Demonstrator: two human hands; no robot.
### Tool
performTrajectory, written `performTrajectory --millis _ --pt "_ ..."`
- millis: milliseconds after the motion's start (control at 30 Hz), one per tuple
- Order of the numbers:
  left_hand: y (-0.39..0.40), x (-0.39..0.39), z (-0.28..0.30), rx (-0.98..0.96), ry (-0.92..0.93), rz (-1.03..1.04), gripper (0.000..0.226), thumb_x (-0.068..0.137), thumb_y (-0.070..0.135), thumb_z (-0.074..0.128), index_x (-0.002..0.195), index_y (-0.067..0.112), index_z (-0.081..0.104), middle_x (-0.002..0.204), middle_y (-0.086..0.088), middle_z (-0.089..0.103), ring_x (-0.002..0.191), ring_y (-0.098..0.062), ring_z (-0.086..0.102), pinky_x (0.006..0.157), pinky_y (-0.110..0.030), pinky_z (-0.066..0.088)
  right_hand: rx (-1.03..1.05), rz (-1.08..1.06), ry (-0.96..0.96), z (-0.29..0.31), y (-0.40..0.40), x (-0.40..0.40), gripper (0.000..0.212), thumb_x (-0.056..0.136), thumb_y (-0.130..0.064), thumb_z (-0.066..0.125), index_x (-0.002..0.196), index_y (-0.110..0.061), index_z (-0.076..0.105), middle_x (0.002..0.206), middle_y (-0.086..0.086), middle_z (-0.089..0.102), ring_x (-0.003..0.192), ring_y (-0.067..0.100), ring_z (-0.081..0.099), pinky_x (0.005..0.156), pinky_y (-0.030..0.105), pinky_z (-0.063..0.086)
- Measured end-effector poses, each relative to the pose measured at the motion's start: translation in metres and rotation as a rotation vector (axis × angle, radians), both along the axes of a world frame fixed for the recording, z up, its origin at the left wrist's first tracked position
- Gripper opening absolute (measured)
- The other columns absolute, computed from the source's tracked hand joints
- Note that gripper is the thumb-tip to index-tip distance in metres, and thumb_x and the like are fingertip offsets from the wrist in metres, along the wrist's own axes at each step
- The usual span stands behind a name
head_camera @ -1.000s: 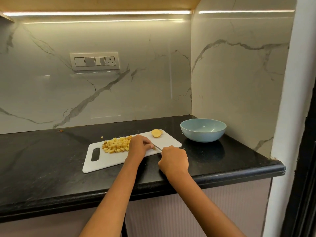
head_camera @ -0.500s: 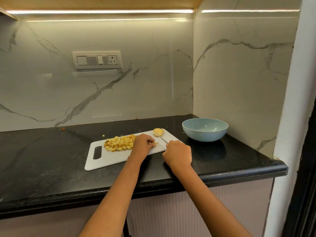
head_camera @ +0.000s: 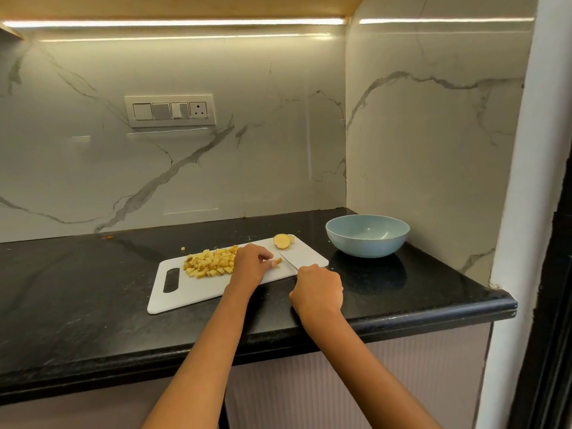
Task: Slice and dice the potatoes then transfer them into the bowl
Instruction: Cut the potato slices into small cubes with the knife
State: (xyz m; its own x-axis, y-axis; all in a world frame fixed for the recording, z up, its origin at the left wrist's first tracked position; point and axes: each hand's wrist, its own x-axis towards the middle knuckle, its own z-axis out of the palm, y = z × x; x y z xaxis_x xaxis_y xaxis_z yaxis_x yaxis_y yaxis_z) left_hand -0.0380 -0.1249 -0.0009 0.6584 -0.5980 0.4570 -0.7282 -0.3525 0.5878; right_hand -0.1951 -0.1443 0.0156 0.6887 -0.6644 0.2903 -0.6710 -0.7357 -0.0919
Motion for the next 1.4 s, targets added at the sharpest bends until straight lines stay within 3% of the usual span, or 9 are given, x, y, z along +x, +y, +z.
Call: performTrajectory --millis 200,333,500,633,833,1400 --pt "0.002 -0.005 -0.002 -0.015 -0.021 0.001 0.018 0.078 0.015 0.073 0.091 0.003 0.072 0.095 -0.011 0.070 0.080 -0.013 0.057 0.069 -0.019 0.043 -0.022 0.000 0.033 0.000 0.006 0.004 0.027 0.096 -0.022 0.045 0.118 -0.009 0.056 0.109 0.008 0.061 0.095 0.021 0.061 0.067 0.026 0.039" --pt "0.001 -0.007 -0.001 -0.022 -0.019 0.048 0.017 0.078 0.021 0.073 0.084 0.005 0.072 0.088 -0.008 0.070 0.071 -0.010 0.051 0.055 -0.010 0.033 -0.001 0.000 0.002 -0.002 0.011 0.005 0.026 0.097 -0.023 0.046 0.116 -0.009 0.057 0.107 0.006 0.062 0.092 0.018 0.062 0.066 0.025 0.038" --pt "0.007 -0.006 0.001 -0.090 0.028 0.005 0.017 0.079 0.012 0.071 0.092 0.001 0.073 0.091 -0.014 0.071 0.077 -0.013 0.057 0.071 -0.021 0.041 0.116 -0.032 -0.075 0.002 0.007 0.001 0.028 0.096 -0.025 0.045 0.117 -0.011 0.055 0.109 0.006 0.061 0.096 0.019 0.061 0.069 0.025 0.039" --pt "0.007 -0.005 0.001 -0.057 0.065 0.003 0.025 0.075 0.010 0.075 0.099 0.002 0.071 0.098 -0.013 0.070 0.085 -0.016 0.062 0.078 -0.022 0.047 0.194 -0.017 -0.094 0.007 0.003 -0.003 0.029 0.096 -0.027 0.044 0.117 -0.011 0.055 0.109 0.007 0.061 0.096 0.019 0.060 0.070 0.025 0.040" --pt "0.004 -0.009 0.002 -0.021 -0.004 0.030 0.016 0.080 0.011 0.070 0.094 0.005 0.073 0.095 -0.011 0.071 0.085 -0.016 0.063 0.076 -0.021 0.047 0.249 0.005 -0.102 0.012 0.001 -0.006 0.030 0.097 -0.029 0.043 0.117 -0.010 0.055 0.109 0.007 0.061 0.096 0.019 0.059 0.072 0.025 0.040" --pt "0.001 -0.010 0.004 -0.033 0.035 0.066 0.011 0.081 0.007 0.067 0.089 0.002 0.074 0.092 -0.012 0.071 0.086 -0.019 0.062 0.069 -0.020 0.039 0.280 0.016 -0.080 0.012 -0.004 0.002 0.028 0.096 -0.031 0.044 0.115 -0.012 0.054 0.110 0.006 0.060 0.098 0.019 0.058 0.075 0.026 0.040"
